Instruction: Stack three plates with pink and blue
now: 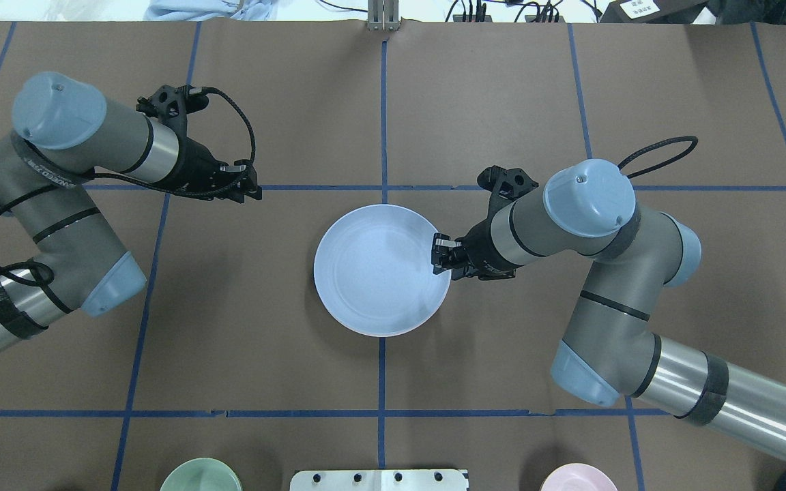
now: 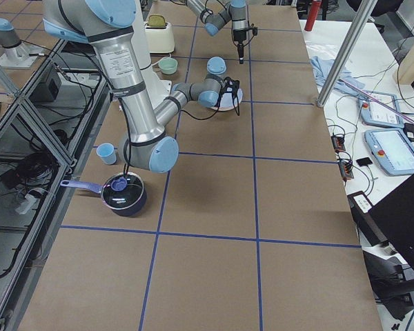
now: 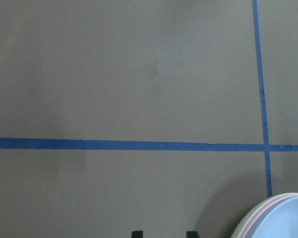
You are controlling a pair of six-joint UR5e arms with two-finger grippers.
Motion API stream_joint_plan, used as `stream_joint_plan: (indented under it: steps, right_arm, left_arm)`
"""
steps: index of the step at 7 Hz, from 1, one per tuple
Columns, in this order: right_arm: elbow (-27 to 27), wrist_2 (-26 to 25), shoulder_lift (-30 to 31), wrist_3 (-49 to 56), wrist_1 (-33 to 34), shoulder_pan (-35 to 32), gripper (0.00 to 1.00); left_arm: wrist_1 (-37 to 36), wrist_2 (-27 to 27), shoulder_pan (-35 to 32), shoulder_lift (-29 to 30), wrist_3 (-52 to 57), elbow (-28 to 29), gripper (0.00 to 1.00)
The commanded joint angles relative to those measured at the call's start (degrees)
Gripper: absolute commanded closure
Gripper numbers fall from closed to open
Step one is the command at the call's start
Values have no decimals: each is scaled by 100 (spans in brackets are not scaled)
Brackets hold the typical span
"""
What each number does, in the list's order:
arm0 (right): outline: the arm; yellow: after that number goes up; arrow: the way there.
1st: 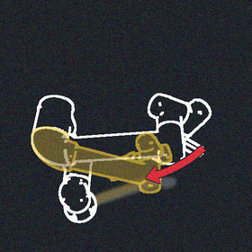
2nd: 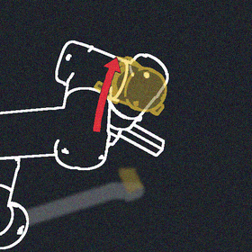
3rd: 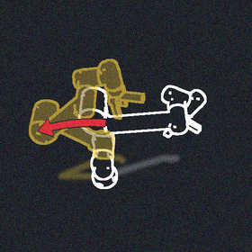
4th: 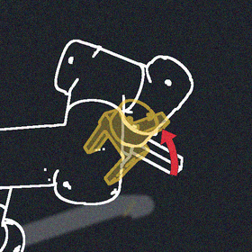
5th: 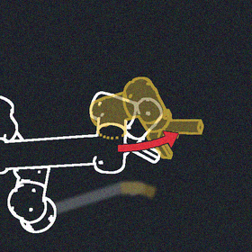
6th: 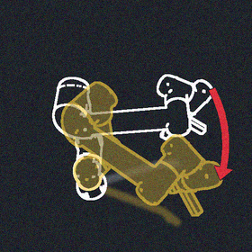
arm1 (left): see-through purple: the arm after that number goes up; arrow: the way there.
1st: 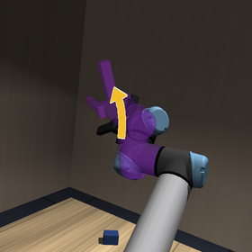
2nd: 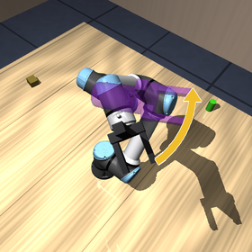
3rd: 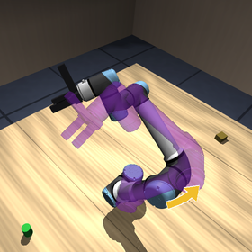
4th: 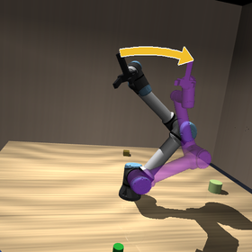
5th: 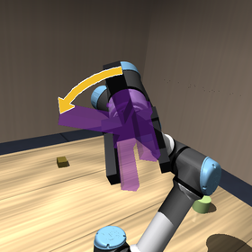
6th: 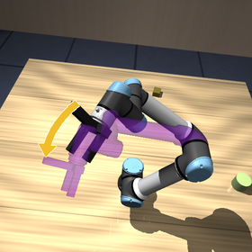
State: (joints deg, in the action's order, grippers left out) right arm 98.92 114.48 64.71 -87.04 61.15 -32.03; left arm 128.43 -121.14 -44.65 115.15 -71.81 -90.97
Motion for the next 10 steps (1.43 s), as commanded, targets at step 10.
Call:
stream_joint_plan:
  steps: [10]
  right_arm:
    - [207, 1997, 2782, 6161, 1287, -4173, 0]
  left_arm:
    - [-630, -1462, -3184, -2672, 5378, -870, 61]
